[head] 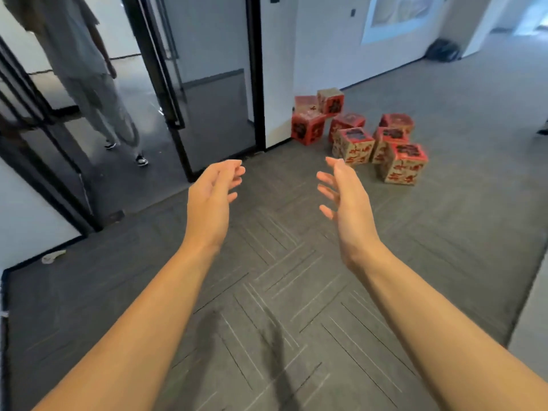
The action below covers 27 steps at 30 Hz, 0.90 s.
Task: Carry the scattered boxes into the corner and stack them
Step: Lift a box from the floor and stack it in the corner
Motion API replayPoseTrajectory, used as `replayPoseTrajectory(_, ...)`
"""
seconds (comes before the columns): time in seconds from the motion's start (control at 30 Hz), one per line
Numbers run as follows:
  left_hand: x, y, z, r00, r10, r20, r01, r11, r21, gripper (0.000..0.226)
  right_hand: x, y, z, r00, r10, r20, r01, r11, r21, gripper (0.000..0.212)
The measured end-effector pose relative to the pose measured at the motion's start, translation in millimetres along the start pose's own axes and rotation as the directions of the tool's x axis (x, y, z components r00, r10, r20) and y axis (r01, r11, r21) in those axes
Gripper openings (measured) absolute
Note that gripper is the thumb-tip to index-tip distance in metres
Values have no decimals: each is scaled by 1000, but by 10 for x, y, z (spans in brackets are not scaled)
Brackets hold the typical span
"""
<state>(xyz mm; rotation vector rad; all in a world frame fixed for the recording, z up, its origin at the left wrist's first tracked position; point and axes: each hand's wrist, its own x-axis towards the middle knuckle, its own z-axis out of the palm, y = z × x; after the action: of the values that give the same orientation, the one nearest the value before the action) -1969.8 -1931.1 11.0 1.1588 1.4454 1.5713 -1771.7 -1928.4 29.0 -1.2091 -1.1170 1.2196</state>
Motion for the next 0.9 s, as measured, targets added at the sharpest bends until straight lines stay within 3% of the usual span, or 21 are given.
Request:
replayPoseTrajectory(0.2, 559, -170, 1284, 976, -5, 220, 13, 999, -33, 27, 632, 91, -916, 974, 25, -227, -27, 1000, -6, 40)
replayPoseTrajectory(0.4, 1371, -413, 2270, 938, 26, 344, -5, 998, -61, 24, 1575, 88, -1471, 918, -2, -396, -14, 999, -38, 47)
replayPoseTrajectory(0.9, 3689, -542, 4559, 859, 61, 509, -9, 994, -105, 23, 4183, -287, -2478, 818, -25, -574, 17, 1000, -18, 44)
